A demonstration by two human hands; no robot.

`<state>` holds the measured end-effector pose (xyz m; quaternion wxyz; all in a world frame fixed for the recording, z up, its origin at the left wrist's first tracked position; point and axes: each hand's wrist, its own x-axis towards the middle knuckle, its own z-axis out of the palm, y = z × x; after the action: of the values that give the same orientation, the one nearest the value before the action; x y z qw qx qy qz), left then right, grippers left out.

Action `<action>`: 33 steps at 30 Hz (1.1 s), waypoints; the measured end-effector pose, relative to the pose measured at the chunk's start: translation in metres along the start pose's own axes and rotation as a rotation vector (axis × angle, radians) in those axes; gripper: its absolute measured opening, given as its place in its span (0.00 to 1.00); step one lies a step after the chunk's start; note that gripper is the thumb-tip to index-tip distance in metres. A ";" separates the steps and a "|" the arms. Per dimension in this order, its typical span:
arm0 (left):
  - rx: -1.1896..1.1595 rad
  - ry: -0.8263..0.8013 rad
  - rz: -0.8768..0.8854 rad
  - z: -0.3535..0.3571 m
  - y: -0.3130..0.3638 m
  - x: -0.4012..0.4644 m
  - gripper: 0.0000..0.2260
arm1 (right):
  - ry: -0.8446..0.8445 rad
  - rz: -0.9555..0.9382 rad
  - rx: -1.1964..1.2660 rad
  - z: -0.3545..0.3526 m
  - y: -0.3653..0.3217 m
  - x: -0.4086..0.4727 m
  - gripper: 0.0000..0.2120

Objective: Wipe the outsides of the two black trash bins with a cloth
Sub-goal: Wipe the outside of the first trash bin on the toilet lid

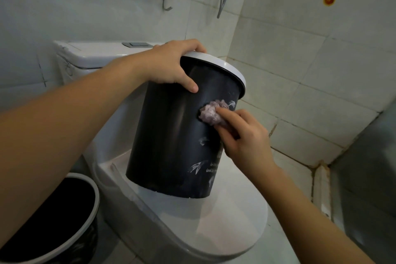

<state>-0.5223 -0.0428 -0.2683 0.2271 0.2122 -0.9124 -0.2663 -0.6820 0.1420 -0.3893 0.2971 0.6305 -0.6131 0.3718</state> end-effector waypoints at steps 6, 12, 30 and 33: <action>-0.014 -0.001 -0.017 -0.001 -0.001 -0.001 0.32 | -0.093 -0.153 0.031 -0.001 -0.006 -0.024 0.15; 0.004 -0.011 -0.020 -0.001 0.002 -0.003 0.32 | -0.153 -0.229 0.009 -0.003 -0.006 -0.038 0.15; -0.012 -0.001 -0.014 -0.001 0.001 -0.003 0.31 | -0.134 -0.198 -0.010 -0.007 -0.002 -0.036 0.14; -0.014 -0.009 -0.009 0.000 0.002 -0.002 0.31 | -0.066 -0.104 -0.012 -0.006 -0.003 -0.025 0.14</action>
<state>-0.5209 -0.0404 -0.2678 0.2231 0.2136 -0.9106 -0.2746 -0.6793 0.1611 -0.4069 0.2992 0.6717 -0.5913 0.3312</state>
